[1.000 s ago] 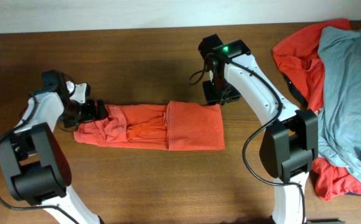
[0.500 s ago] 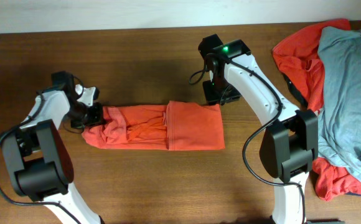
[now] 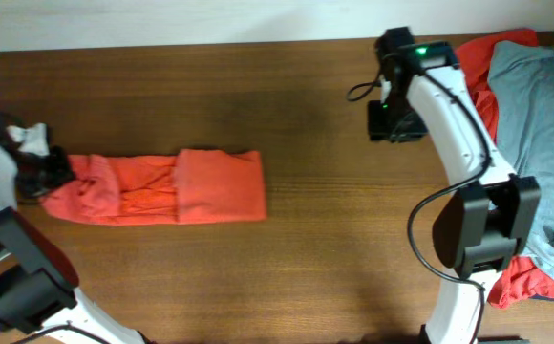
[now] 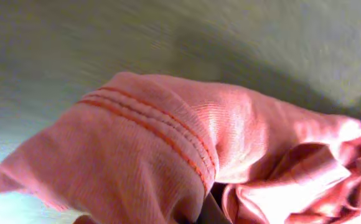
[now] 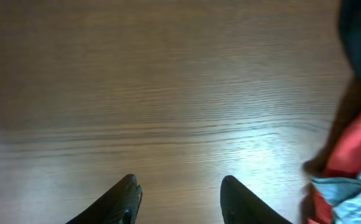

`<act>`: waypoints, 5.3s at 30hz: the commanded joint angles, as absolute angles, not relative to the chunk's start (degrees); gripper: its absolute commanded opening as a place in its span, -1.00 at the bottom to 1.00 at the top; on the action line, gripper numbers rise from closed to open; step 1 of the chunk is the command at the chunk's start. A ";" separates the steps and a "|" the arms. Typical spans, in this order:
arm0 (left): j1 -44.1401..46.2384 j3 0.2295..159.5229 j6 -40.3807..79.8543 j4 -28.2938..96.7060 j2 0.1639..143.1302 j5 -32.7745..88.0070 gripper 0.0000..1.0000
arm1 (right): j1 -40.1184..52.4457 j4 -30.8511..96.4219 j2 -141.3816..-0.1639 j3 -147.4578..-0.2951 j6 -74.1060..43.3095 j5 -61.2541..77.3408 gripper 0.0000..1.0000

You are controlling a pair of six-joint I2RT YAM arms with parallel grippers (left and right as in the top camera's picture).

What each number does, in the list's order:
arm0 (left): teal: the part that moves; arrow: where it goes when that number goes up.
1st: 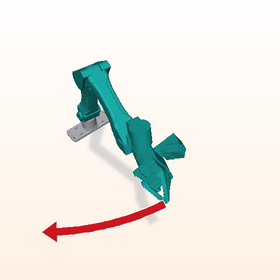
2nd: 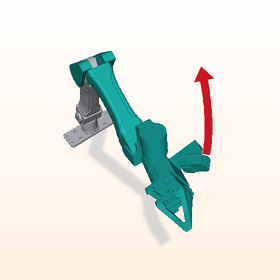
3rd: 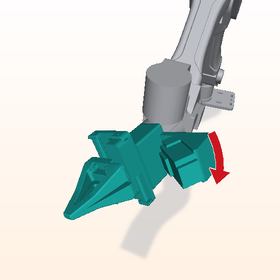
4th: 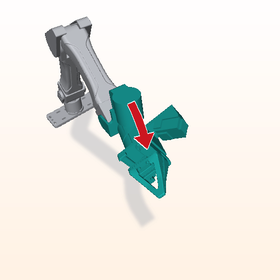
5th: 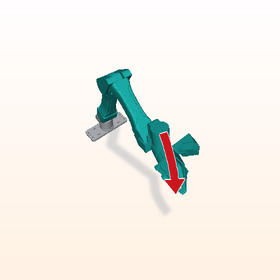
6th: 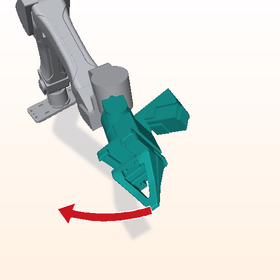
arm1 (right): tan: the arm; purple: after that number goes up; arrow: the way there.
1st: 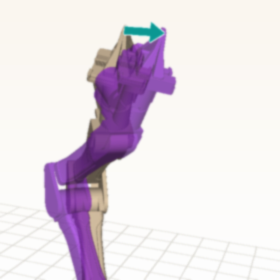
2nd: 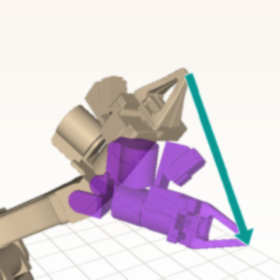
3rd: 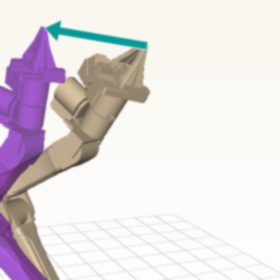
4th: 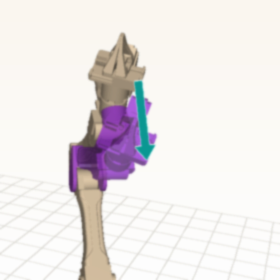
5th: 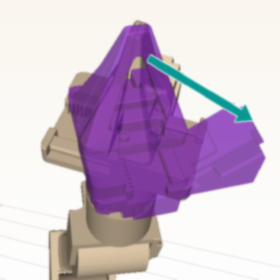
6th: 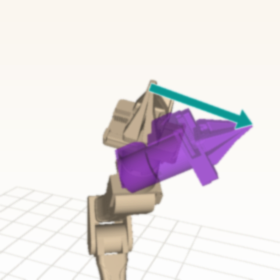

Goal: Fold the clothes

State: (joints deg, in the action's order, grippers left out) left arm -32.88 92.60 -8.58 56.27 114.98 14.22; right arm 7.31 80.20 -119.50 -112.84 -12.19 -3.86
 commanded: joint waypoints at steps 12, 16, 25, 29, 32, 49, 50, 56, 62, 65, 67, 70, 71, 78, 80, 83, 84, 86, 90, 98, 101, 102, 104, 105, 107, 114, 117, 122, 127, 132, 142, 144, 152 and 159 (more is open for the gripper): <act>-20.03 108.64 -8.86 75.13 112.40 27.79 -1.00 | 2.50 80.71 -117.71 -114.13 -9.23 -4.78 -0.05; -11.84 108.64 -8.75 75.24 112.42 21.56 -1.00 | 2.48 80.95 -117.71 -114.15 -9.23 -4.78 -0.05; 4.32 108.64 -8.58 75.29 112.49 9.08 -0.96 | 2.48 81.06 -117.71 -114.13 -8.99 -4.78 -0.05; 7.92 108.64 -8.19 75.31 112.49 8.69 -0.90 | 2.50 81.19 -117.71 -114.15 -8.99 -4.78 -0.05; 9.93 108.64 -8.19 75.31 112.51 8.67 -0.89 | 2.50 81.45 -117.71 -114.13 -8.99 -4.78 -0.05; 16.12 108.53 -3.70 88.38 112.53 20.80 -0.20 | 2.48 80.64 -117.71 -114.15 -8.36 -4.80 -0.04; 16.75 108.53 -3.73 88.16 112.53 20.56 -0.03 | 2.48 80.60 -117.71 -114.13 -8.36 -4.80 -0.04; 18.11 108.53 -3.95 86.94 112.53 17.74 0.17 | 2.50 80.79 -117.71 -114.13 -8.36 -4.78 -0.03; 17.52 108.53 -3.36 84.62 112.53 5.48 0.16 | 2.59 80.77 -117.71 -114.13 -4.32 1.69 -0.03; 16.19 108.53 -0.36 81.65 112.53 -2.94 0.15 | 2.61 80.97 -117.71 -114.13 2.04 12.71 -0.04; 14.98 108.36 -0.45 79.92 112.53 -3.42 0.15 | 2.61 81.69 -117.71 -114.13 5.41 18.37 -0.05; 12.80 106.78 -0.89 78.06 112.60 -3.49 0.15 | 2.79 84.40 -117.73 -114.13 11.79 28.99 -0.04; 12.16 105.91 -0.86 77.45 112.60 -3.46 0.16 | 3.07 85.69 -117.73 -114.10 13.82 31.62 -0.05; 7.27 93.19 -3.07 66.81 112.60 -3.46 0.15 | 9.26 88.88 -117.73 -112.09 17.41 36.34 0.05; 6.28 89.12 -3.05 63.40 112.60 -3.46 0.15 | 12.60 86.76 -117.80 -109.97 17.58 36.86 0.11; 4.99 83.96 -3.05 59.46 112.60 -3.51 0.15 | 16.47 80.71 -117.80 -106.39 14.92 36.91 0.11; 4.49 82.21 -3.05 57.74 112.60 -3.53 0.15 | 17.58 78.87 -117.80 -105.16 14.26 36.91 0.11; 3.81 79.53 -3.03 55.16 112.60 -5.41 0.15 | 19.20 75.72 -117.89 -103.18 13.04 36.88 0.11; 2.90 76.05 0.05 54.24 112.60 -12.88 0.14 | 22.24 71.50 -118.15 -100.20 12.99 39.18 0.12; 3.22 75.26 2.15 53.71 112.60 -10.11 0.15 | 30.35 62.78 -118.67 -94.26 13.43 39.20 0.22; 3.20 75.48 2.17 53.58 112.57 -10.09 0.16 | 32.38 61.91 -118.65 -94.11 14.72 36.67 0.25; 3.20 75.57 2.17 53.58 112.55 -10.07 0.16 | 32.71 61.52 -118.65 -94.11 14.72 35.73 0.25; 3.20 76.03 2.17 53.65 112.20 -9.32 0.18 | 33.47 59.40 -118.67 -93.78 14.55 32.23 0.26; 3.20 76.29 2.17 53.63 112.01 -8.86 0.20 | 33.71 58.54 -118.67 -93.58 14.55 31.42 0.28; 3.20 77.56 2.17 53.63 111.44 -7.97 0.22 | 33.76 56.75 -118.67 -93.08 14.52 29.91 0.26; 3.22 80.49 2.17 52.77 109.65 -4.25 0.35 | 33.74 52.80 -119.66 -92.92 14.28 27.20 0.25; 3.22 80.51 2.20 49.32 109.69 -2.50 0.64 | 33.74 48.95 -121.43 -92.84 14.04 26.06 -0.04; 3.22 80.51 2.17 45.06 109.69 -2.52 0.72 | 33.71 47.11 -124.18 -92.84 13.74 23.38 -0.27; 3.20 80.51 2.15 45.89 109.69 -2.76 0.72 | 33.67 44.71 -126.08 -92.84 5.45 11.90 -0.27; 3.20 80.53 2.15 46.02 109.56 -2.74 0.98 | 33.54 41.93 -126.37 -93.01 0.78 2.39 0.13; 3.20 81.60 5.65 51.11 102.91 -2.63 0.98 | 29.52 46.68 -123.00 -102.08 0.78 1.17 0.35; 3.20 81.60 8.21 53.21 100.88 -1.19 0.98 | 27.83 49.32 -121.12 -105.32 0.78 1.21 0.38; 3.22 76.09 36.27 55.61 100.38 12.78 0.98 | 20.56 59.64 -116.90 -109.93 1.19 1.21 0.46; 3.31 64.55 50.92 45.58 100.38 14.06 0.98 | 16.29 63.20 -117.14 -109.93 1.17 1.45 0.44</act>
State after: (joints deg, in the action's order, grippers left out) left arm 3.57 68.29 41.71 50.39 100.71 12.86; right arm 17.34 62.50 -117.36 -109.51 1.48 2.28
